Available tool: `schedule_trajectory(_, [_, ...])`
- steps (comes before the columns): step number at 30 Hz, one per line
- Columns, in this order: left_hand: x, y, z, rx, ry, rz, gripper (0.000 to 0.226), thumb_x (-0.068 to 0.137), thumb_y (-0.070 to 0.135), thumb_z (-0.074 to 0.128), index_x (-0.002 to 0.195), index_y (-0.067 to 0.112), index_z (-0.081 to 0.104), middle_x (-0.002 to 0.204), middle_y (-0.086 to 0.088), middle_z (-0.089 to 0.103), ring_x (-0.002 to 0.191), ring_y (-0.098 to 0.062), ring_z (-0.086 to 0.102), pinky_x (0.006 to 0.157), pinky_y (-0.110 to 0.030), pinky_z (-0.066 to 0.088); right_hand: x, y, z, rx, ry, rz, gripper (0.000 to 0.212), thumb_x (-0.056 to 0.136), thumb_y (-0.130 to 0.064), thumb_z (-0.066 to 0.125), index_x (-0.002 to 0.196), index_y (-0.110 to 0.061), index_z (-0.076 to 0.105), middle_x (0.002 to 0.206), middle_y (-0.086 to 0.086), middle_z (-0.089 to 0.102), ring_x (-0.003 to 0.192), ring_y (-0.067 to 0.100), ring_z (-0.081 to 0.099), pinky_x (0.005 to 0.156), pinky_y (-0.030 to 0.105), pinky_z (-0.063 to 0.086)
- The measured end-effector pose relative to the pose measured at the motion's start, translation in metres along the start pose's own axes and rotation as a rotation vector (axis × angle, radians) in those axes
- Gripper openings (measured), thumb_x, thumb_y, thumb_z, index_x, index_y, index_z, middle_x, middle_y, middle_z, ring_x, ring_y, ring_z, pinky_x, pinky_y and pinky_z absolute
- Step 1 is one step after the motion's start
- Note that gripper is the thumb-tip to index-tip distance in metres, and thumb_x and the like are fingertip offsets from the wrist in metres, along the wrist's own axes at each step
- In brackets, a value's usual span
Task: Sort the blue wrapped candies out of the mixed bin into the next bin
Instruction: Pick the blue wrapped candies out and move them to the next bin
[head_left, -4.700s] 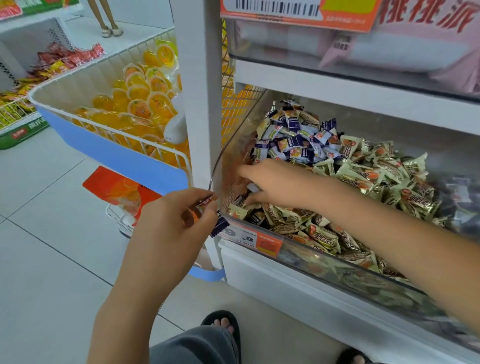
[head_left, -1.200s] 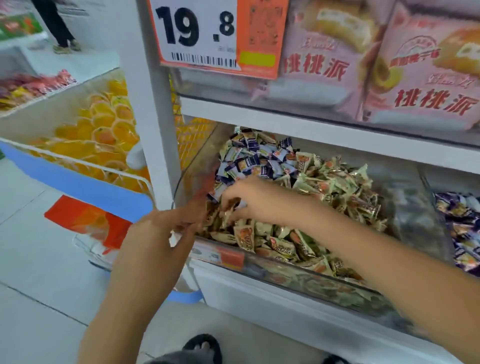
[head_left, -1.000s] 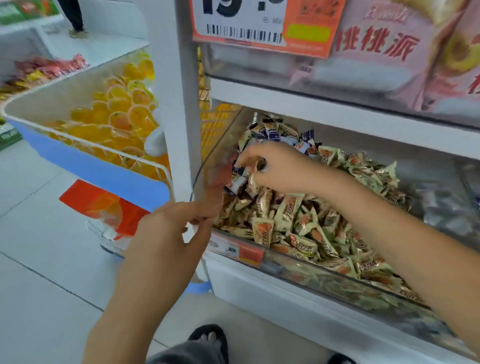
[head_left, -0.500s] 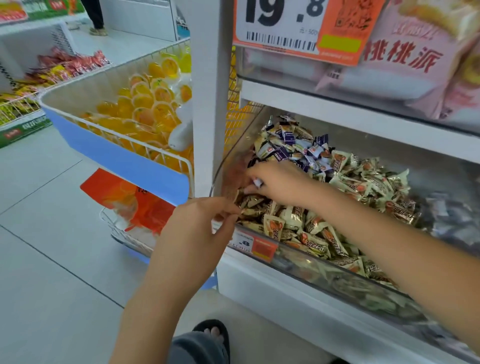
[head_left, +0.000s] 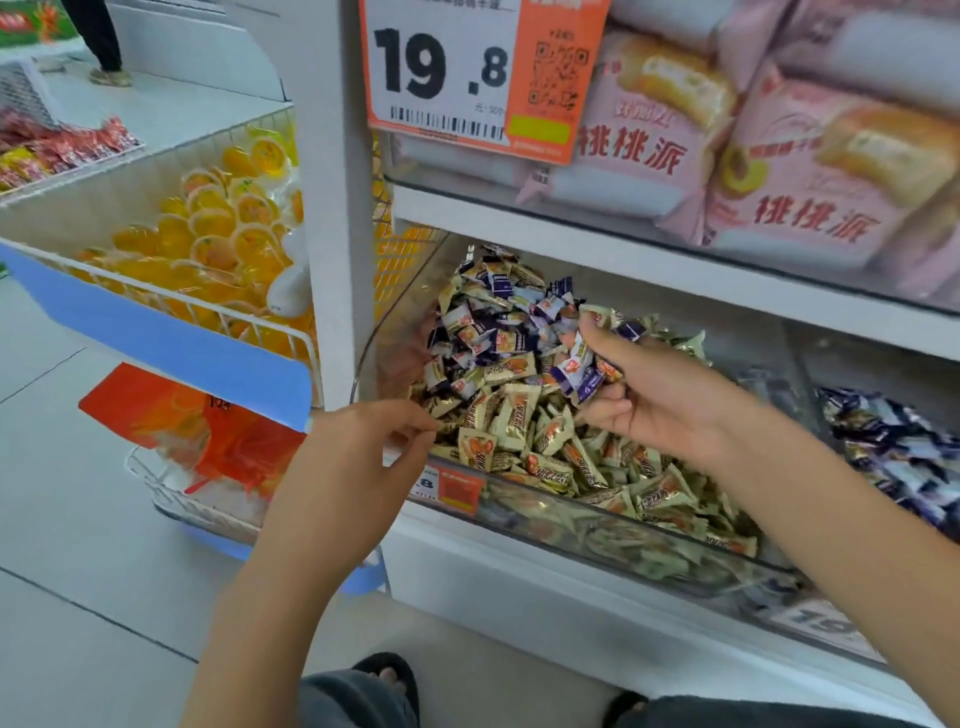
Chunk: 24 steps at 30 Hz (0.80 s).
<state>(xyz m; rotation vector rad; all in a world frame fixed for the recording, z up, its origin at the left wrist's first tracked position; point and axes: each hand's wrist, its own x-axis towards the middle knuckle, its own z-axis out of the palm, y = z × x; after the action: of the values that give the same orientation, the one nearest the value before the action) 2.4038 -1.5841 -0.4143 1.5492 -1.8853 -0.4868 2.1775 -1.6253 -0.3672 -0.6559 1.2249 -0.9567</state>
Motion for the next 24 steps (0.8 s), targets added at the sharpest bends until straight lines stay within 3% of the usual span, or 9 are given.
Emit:
schedule_trajectory(2, [0.001,0.003,0.003,-0.006,-0.018,0.017,0.014,0.085,0.014,0.064,0.094,0.022,0.073,0.075,0.025,0.058,0.070,0.012,0.053,0.061,-0.001,0.037,-0.029,0.004,-0.032,-0.007,0.066,-0.085,0.023,0.086,-0.031,0.061,0.093,-0.010,0.066,0.062,-0.004,0.037,0.044,0.006,0.025,0.039,0.014,0.026])
schedule_trajectory(4, [0.002,0.008,0.008,-0.012,-0.035,0.042,0.015,0.084,0.011,0.065,0.092,0.020,0.073,0.076,0.020,0.060,0.069,0.010,0.054,0.061,-0.001,0.036,-0.063,0.008,-0.069,0.044,0.229,-0.196,0.028,0.086,-0.031,0.059,0.068,-0.011,0.064,0.053,-0.004,0.030,0.043,0.007,0.025,0.035,0.016,0.027])
schedule_trajectory(8, [0.000,0.021,0.021,-0.004,-0.114,0.116,0.016,0.085,0.007,0.064,0.089,0.020,0.073,0.081,0.015,0.063,0.074,0.005,0.056,0.068,-0.010,0.043,-0.108,0.016,-0.147,0.071,0.530,-0.297,0.022,0.084,-0.035,0.059,0.080,-0.014,0.053,0.056,-0.003,0.034,0.044,0.008,0.033,0.039,0.020,0.032])
schedule_trajectory(11, [0.000,0.025,0.026,0.014,-0.140,0.148,0.016,0.085,0.005,0.064,0.090,0.017,0.073,0.082,0.013,0.065,0.075,0.005,0.056,0.067,-0.007,0.040,-0.124,0.017,-0.185,-0.220,0.430,-0.129,0.041,0.079,-0.044,0.059,0.116,-0.027,0.057,0.102,-0.004,0.055,0.081,0.009,0.060,0.076,0.030,0.047])
schedule_trajectory(13, [0.000,0.027,0.028,0.034,-0.133,0.150,0.016,0.084,0.005,0.064,0.089,0.017,0.074,0.081,0.011,0.067,0.073,0.002,0.057,0.066,-0.004,0.036,-0.128,0.016,-0.197,-0.634,0.399,-0.025,0.044,0.083,-0.049,0.057,0.125,-0.040,0.049,0.126,-0.011,0.047,0.110,0.012,0.050,0.098,0.033,0.038])
schedule_trajectory(16, [-0.001,0.031,0.032,0.054,-0.133,0.150,0.017,0.084,0.005,0.064,0.086,0.019,0.073,0.080,0.011,0.068,0.074,-0.005,0.061,0.065,-0.010,0.039,-0.114,0.027,-0.214,-1.127,0.480,-0.149,0.048,0.092,-0.046,0.048,0.138,-0.037,0.038,0.148,-0.002,0.032,0.137,0.018,0.027,0.109,0.037,0.025])
schedule_trajectory(18, [-0.001,0.032,0.034,0.061,-0.146,0.142,0.017,0.084,0.005,0.065,0.085,0.020,0.073,0.081,0.011,0.068,0.076,-0.009,0.063,0.066,-0.018,0.043,-0.092,0.044,-0.226,-1.390,0.305,-0.143,0.055,0.092,-0.054,0.038,0.143,-0.044,0.021,0.158,0.001,0.008,0.143,0.013,-0.006,0.116,0.049,0.010])
schedule_trajectory(20, [0.000,0.033,0.034,0.055,-0.154,0.147,0.016,0.083,0.005,0.065,0.085,0.018,0.074,0.081,0.012,0.068,0.074,-0.003,0.060,0.066,-0.014,0.041,-0.071,0.057,-0.233,-1.465,0.187,0.037,0.050,0.094,-0.057,0.030,0.134,-0.062,0.000,0.147,-0.018,-0.025,0.134,0.015,-0.032,0.113,0.058,-0.003])
schedule_trajectory(24, [0.000,0.033,0.029,0.039,-0.144,0.132,0.015,0.083,0.005,0.066,0.086,0.017,0.075,0.077,0.017,0.065,0.074,0.010,0.054,0.064,-0.006,0.036,-0.048,0.055,-0.232,-1.428,0.324,0.030,0.046,0.096,-0.055,0.026,0.108,-0.079,-0.011,0.146,-0.024,-0.027,0.129,0.019,-0.042,0.110,0.064,-0.007])
